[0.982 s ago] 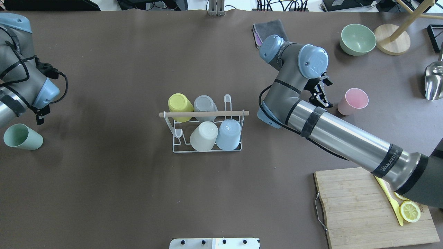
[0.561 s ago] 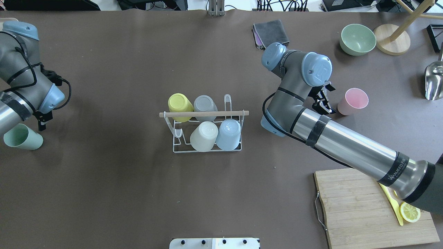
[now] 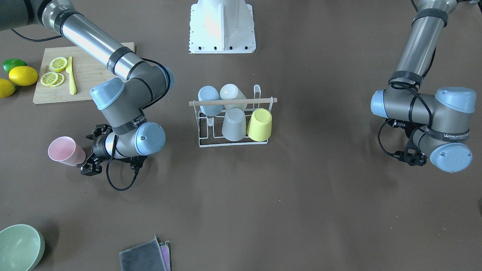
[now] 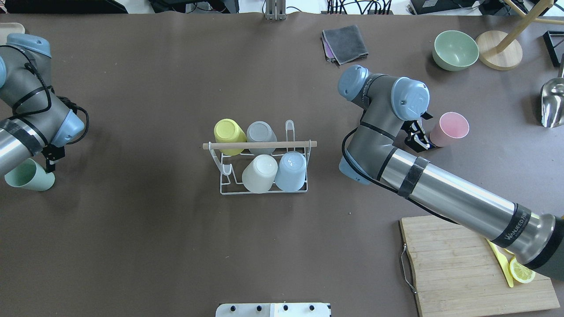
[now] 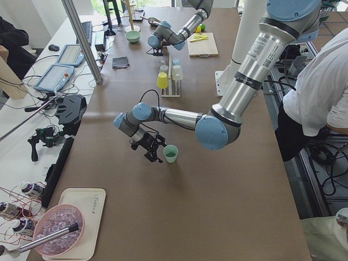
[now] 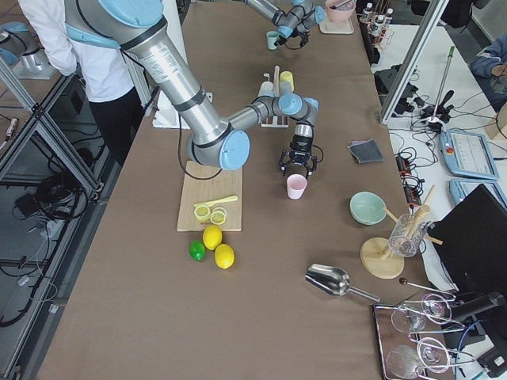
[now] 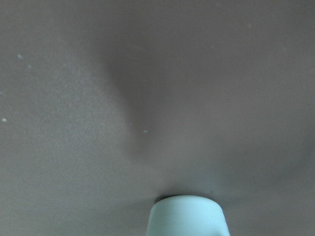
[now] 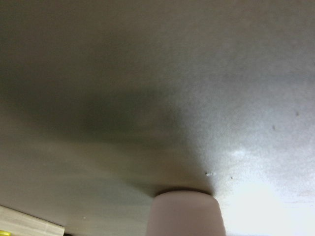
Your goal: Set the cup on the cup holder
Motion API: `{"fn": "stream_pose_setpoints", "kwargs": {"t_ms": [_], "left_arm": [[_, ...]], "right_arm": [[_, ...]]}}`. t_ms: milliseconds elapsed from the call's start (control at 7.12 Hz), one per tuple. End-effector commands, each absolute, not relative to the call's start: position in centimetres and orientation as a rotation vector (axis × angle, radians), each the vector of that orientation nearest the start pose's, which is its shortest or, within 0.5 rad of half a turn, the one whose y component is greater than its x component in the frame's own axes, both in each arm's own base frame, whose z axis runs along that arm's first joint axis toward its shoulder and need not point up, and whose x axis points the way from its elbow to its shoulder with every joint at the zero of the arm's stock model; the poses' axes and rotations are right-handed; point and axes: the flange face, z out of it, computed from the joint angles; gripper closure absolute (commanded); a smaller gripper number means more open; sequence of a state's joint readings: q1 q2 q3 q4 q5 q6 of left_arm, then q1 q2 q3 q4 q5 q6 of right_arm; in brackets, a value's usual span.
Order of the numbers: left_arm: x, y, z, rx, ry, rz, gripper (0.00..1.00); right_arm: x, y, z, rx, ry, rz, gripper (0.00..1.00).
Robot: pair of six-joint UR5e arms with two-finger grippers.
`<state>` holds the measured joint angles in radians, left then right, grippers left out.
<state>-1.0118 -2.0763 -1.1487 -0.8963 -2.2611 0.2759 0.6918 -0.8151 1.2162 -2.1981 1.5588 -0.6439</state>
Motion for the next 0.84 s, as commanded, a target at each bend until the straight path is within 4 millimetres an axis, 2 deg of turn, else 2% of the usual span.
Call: {"fn": "stream_pose_setpoints", "kwargs": {"t_ms": [0,702], "left_arm": [[27.8,-57.5,62.9,-0.688,0.591,0.565,0.02],[28.0,-57.2,63.8,-0.712,0.620,0.538,0.02]], "right_arm": [[-47.9,-55.8,44.4,-0.245,0.075,-1.539,0.01],[-46.9,-55.2,46.0,-0.254,0.108,-1.549,0.01]]}}
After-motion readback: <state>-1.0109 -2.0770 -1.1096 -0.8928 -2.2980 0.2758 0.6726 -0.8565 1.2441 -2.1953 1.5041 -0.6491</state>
